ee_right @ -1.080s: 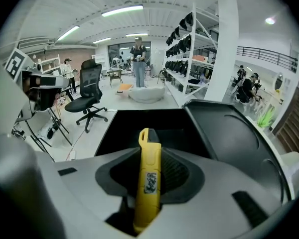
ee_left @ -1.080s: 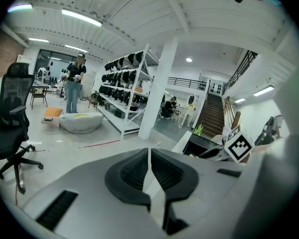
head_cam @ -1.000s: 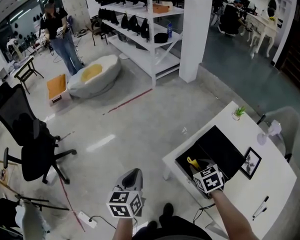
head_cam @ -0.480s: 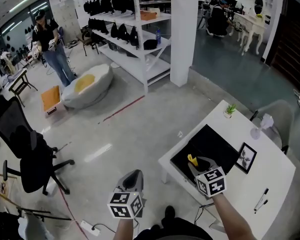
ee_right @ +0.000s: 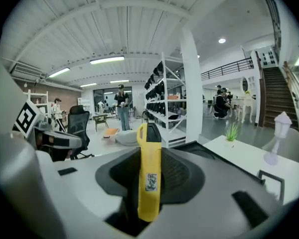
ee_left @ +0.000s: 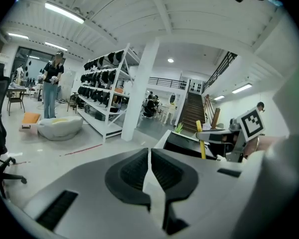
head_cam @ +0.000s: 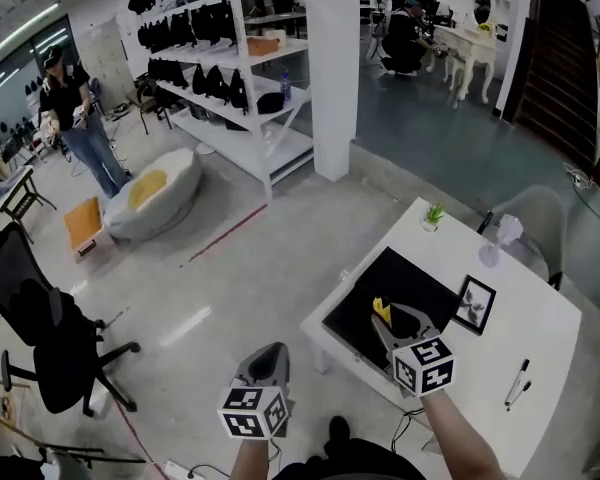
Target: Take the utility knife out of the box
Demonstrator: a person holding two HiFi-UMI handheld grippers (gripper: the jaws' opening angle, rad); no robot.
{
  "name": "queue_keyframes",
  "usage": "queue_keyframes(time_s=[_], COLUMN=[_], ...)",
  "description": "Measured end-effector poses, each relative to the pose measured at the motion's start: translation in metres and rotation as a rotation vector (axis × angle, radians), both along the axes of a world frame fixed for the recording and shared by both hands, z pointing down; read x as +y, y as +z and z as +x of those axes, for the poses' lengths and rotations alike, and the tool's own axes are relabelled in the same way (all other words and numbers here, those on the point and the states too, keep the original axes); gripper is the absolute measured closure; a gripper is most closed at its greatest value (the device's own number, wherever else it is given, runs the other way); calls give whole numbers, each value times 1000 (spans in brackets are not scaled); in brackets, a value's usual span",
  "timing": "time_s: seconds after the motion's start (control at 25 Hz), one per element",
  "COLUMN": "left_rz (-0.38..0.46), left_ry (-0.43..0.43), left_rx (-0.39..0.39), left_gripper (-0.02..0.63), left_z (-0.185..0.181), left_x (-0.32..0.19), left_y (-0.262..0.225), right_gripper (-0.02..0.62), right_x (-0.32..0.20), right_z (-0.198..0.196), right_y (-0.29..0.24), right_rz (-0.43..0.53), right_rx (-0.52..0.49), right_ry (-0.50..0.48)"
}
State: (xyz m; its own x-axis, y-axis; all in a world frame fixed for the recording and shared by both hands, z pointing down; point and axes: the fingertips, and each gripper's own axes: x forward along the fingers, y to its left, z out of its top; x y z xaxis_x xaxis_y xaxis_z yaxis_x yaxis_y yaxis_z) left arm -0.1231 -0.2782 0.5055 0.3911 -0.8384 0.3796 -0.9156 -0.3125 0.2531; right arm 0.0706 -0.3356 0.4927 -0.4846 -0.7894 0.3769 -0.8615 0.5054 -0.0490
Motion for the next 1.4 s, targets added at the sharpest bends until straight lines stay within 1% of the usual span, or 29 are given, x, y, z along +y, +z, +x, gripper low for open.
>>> queue_keyframes(time_s=[0.32,0.84,1.16,1.4], left_rz=[11,20,25,22], left_ry=[54,98,111,128], left_rx=[-1,4,5,1], left_gripper=[583,583,583,583], left_z=[21,41,49,57], left_x=[-2,-6,-8,-6], left_y=[-2,-4,-5,-5], right_gripper=[469,469,469,469], right_x=[10,32,45,54], right_z=[15,36,45,50], right_y=[-48,-116,-147,-166], right_rz=[91,229,304,349], right_rx=[-113,-216,-291,-328], right_ry=[61,126,139,140])
